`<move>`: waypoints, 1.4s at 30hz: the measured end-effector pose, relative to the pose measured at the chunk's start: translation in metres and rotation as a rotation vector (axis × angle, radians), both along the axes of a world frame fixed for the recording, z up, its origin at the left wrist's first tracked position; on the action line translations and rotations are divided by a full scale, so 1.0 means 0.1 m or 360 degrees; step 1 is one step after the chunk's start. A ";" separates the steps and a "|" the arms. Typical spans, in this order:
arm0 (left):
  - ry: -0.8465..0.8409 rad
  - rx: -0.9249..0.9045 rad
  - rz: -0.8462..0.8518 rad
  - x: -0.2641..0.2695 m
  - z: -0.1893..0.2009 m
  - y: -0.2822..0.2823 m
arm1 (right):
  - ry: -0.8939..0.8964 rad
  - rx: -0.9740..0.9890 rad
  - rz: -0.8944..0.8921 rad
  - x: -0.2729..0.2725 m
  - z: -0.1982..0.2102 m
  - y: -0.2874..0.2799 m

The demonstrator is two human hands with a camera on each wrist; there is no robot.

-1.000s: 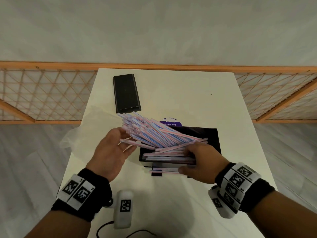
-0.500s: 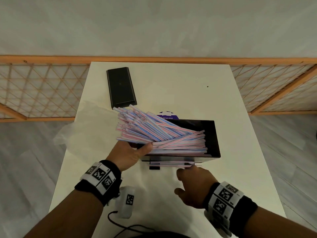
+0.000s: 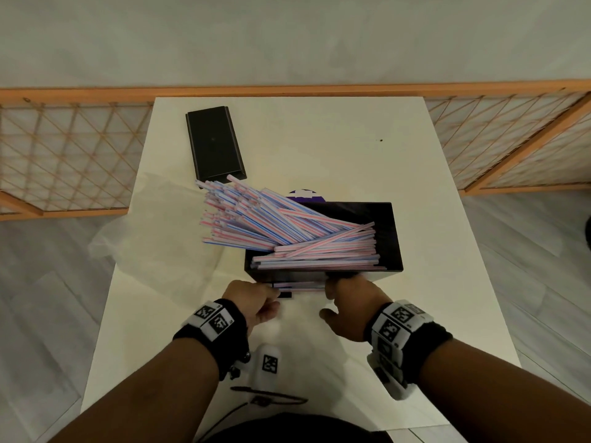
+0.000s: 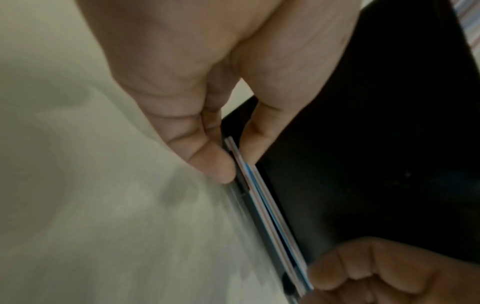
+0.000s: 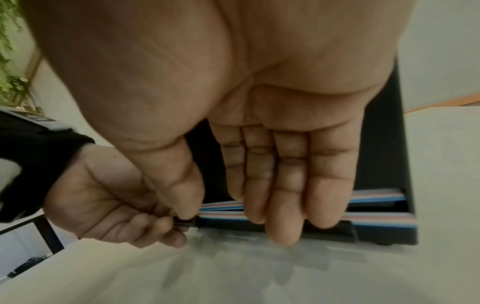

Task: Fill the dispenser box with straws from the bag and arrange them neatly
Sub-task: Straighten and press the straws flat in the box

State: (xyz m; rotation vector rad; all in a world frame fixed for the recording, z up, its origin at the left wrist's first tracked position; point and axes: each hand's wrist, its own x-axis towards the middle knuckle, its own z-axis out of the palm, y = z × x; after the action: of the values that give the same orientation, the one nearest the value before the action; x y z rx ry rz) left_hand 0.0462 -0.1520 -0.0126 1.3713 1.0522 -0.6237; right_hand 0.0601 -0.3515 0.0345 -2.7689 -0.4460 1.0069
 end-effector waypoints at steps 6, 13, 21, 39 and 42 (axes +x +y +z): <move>-0.0016 -0.0014 0.0148 0.00 -0.04 -0.14 | 0.0037 0.0044 0.0059 -0.01 0.00 0.09; -0.0151 0.0149 0.0317 -0.11 -0.06 -0.24 | 0.0095 0.0030 0.0047 -0.05 -0.11 -0.01; -0.0228 0.0246 0.0382 -0.13 -0.04 -0.29 | -0.0124 -0.0012 0.0109 -0.03 -0.19 -0.02; -0.0235 0.0012 0.0613 -0.07 -0.06 -0.26 | -0.0276 -0.0368 0.0365 0.01 -0.23 0.11; -0.0151 0.0064 0.0645 -0.06 -0.04 -0.25 | -0.0253 -0.0377 0.0427 0.01 -0.15 0.14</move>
State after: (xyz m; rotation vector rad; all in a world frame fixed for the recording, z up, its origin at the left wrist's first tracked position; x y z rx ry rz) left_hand 0.0405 -0.1774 -0.0162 1.1630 1.2263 -0.2373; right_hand 0.0612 -0.3372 0.0193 -3.0768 -0.7869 0.9500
